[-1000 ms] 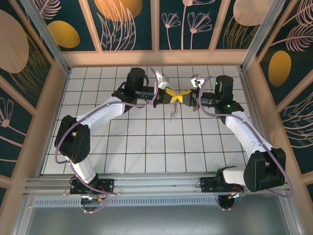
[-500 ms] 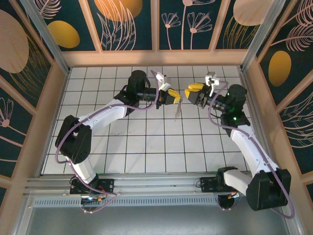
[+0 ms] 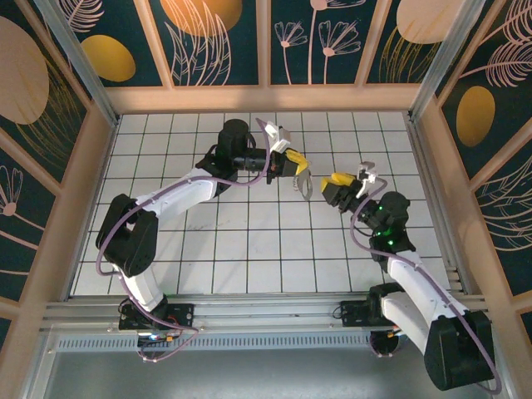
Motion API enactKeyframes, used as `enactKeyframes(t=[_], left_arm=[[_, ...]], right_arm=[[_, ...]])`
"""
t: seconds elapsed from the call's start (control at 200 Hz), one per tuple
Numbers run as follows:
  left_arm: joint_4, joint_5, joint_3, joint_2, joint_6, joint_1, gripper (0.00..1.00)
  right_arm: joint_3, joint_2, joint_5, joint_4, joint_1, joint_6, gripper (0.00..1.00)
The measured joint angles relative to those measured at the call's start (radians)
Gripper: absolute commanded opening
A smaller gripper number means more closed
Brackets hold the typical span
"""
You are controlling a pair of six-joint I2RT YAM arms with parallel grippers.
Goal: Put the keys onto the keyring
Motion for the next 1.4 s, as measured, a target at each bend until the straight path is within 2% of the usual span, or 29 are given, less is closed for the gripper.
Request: enactKeyframes(t=[0.27, 1.072, 1.172, 1.302, 1.403], left_arm=[[0.003, 0.000, 0.000, 0.006, -0.013, 0.000, 0.00], [0.005, 0.000, 0.000, 0.009, -0.017, 0.000, 0.00], [0.007, 0.000, 0.000, 0.010, -0.017, 0.000, 0.00], [0.010, 0.000, 0.000, 0.010, -0.017, 0.000, 0.00], [0.010, 0.000, 0.000, 0.010, -0.017, 0.000, 0.00]], right_arm=[[-0.016, 0.025, 0.106, 0.038, 0.118, -0.049, 0.49], [0.070, 0.190, 0.144, 0.100, 0.181, -0.095, 0.49], [0.081, 0.220, 0.157, 0.113, 0.183, -0.109, 0.43], [0.101, 0.242, 0.169, 0.115, 0.184, -0.133, 0.27], [0.113, 0.246, 0.175, 0.116, 0.185, -0.148, 0.19]])
